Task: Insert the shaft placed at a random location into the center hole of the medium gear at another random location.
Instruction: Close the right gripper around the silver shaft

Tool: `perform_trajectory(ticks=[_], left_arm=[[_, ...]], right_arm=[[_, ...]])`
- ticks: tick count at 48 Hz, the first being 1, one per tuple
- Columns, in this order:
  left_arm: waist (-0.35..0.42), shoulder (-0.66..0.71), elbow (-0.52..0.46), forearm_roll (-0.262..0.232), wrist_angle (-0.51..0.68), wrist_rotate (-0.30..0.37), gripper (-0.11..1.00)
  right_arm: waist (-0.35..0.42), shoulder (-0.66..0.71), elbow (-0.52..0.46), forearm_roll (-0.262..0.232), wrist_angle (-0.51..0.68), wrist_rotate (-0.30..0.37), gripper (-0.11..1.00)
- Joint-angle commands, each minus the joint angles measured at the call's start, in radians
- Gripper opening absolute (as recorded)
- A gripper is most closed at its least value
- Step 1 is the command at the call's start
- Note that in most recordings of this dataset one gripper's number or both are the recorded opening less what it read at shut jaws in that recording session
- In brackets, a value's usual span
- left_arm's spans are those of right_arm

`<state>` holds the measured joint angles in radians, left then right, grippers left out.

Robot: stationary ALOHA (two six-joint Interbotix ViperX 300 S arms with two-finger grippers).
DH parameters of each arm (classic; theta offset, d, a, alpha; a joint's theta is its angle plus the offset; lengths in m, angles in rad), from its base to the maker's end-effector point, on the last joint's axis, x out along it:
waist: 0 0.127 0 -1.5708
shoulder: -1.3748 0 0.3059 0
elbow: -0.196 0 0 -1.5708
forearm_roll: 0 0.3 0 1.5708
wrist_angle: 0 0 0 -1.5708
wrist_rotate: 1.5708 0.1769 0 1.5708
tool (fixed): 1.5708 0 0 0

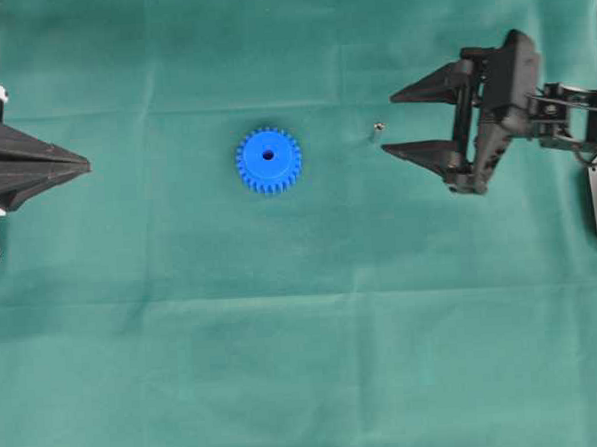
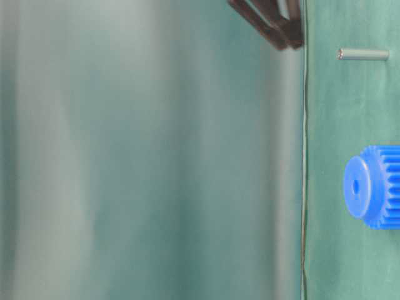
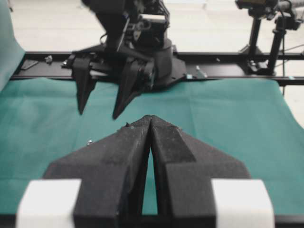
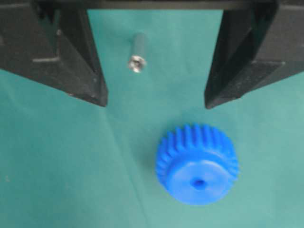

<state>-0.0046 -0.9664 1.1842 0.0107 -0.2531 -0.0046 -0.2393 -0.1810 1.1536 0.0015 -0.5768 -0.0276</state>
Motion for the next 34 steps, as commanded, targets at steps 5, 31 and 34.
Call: perform_trajectory(ticks=[5, 31, 34], left_arm=[[0.0, 0.006, -0.023, 0.003, 0.011, -0.002, 0.0], [0.0, 0.003, -0.023, 0.003, 0.038, -0.002, 0.0], [-0.002, 0.003, -0.023, 0.003, 0.04, -0.002, 0.0]], right_arm=[[-0.032, 0.098, -0.029, 0.008, -0.091, -0.015, 0.82], [-0.032, 0.229, -0.055, 0.029, -0.13, -0.015, 0.81], [-0.032, 0.229, -0.057, 0.029, -0.13, -0.015, 0.8]])
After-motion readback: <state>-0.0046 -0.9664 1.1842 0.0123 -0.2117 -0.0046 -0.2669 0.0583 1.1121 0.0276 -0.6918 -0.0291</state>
